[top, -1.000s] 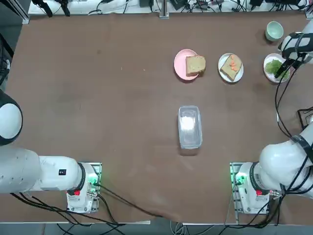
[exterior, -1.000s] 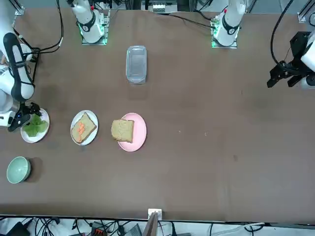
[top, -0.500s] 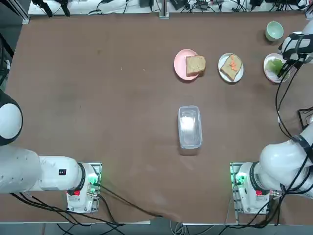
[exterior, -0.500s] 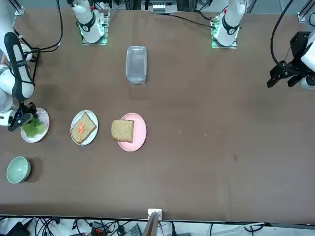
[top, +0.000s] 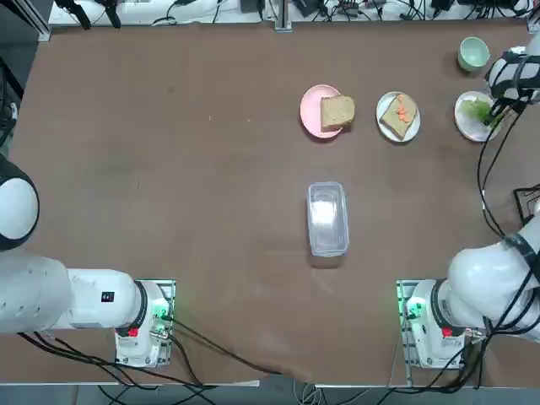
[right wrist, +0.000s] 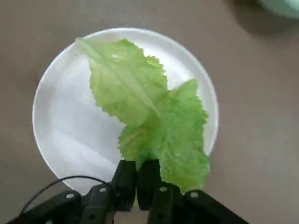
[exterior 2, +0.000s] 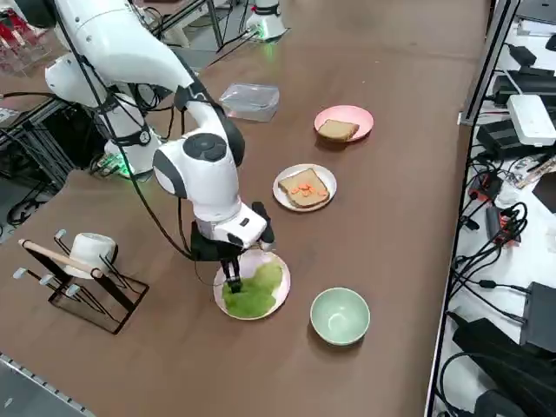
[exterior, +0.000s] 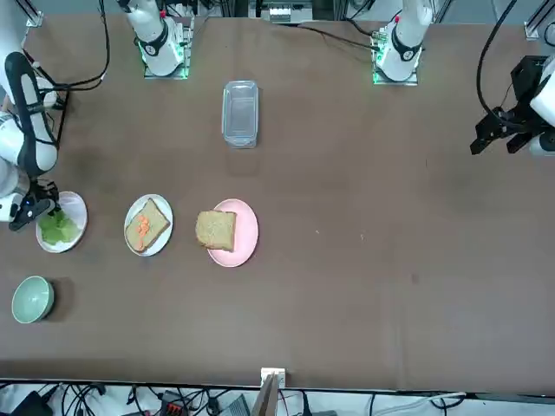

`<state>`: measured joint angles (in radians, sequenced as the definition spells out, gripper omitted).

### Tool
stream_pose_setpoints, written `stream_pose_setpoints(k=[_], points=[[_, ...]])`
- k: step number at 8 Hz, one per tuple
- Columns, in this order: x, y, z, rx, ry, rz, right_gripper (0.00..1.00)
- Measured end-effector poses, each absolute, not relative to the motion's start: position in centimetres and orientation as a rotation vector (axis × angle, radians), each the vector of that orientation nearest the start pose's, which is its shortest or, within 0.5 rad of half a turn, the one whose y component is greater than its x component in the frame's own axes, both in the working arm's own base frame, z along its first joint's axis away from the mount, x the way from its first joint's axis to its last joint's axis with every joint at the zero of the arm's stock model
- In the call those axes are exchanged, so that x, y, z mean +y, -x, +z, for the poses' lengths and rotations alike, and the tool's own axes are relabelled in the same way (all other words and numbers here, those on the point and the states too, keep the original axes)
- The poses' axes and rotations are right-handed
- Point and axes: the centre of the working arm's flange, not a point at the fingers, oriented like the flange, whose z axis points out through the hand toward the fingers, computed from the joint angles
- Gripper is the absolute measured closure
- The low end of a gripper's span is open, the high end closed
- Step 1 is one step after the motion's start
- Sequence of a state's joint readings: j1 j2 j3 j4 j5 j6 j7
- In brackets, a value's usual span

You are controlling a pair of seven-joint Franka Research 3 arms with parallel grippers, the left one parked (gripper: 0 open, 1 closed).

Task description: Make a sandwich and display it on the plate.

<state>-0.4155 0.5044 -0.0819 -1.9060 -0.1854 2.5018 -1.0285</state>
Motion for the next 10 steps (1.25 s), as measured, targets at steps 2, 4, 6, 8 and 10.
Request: stream_pose_setpoints(k=[2, 4, 6, 8, 10], points=[[-28.4, -58.0, 29.4, -1.156, 3.125, 0.051, 0.93], [-23.9, -60.2, 34.9, -1.108, 3.132, 0.076, 0.96], [-17.8, -62.2, 37.7, -1.13, 3.115, 0.095, 0.96], [-12.0, -63.6, 37.6, -1.286, 3.051, 0.097, 0.96], [-7.4, -64.5, 36.3, -1.551, 2.913, 0.122, 0.96]])
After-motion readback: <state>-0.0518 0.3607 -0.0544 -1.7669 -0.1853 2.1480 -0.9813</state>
